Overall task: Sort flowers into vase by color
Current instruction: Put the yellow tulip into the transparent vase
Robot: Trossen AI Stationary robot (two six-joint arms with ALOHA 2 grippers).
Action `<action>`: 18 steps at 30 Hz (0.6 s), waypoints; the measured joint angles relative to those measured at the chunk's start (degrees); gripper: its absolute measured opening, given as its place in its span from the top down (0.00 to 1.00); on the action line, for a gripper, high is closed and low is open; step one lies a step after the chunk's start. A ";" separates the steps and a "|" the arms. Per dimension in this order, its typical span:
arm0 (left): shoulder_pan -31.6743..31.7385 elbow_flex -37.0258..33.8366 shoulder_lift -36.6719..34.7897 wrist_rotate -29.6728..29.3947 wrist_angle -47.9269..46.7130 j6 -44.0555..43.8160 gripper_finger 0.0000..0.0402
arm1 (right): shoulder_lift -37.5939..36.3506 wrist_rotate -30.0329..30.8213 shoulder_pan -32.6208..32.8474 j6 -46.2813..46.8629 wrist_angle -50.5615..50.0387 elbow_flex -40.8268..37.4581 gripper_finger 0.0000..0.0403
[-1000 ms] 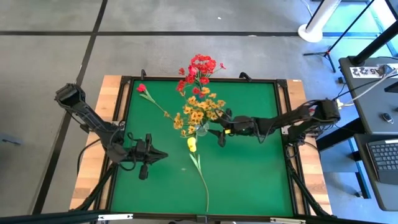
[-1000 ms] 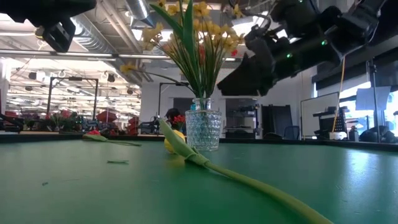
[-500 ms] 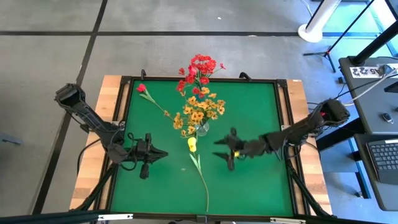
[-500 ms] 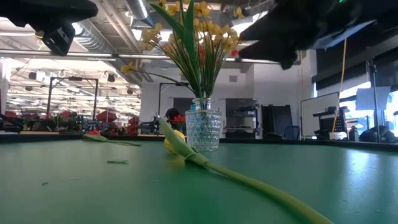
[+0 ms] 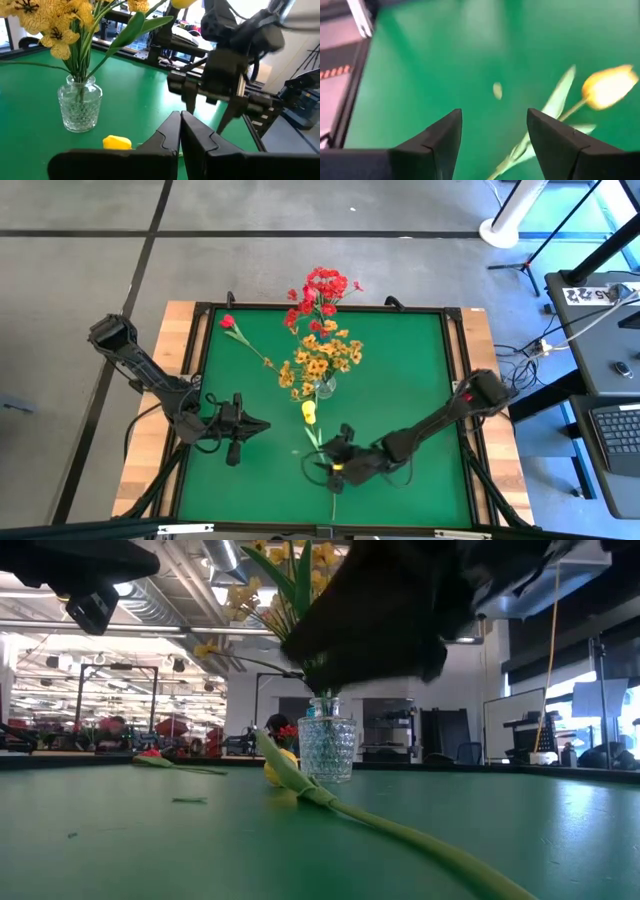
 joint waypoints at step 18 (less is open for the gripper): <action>0.00 0.00 0.17 0.16 -1.13 -1.18 0.98 | 4.73 -3.71 -2.78 19.46 -22.43 8.31 0.44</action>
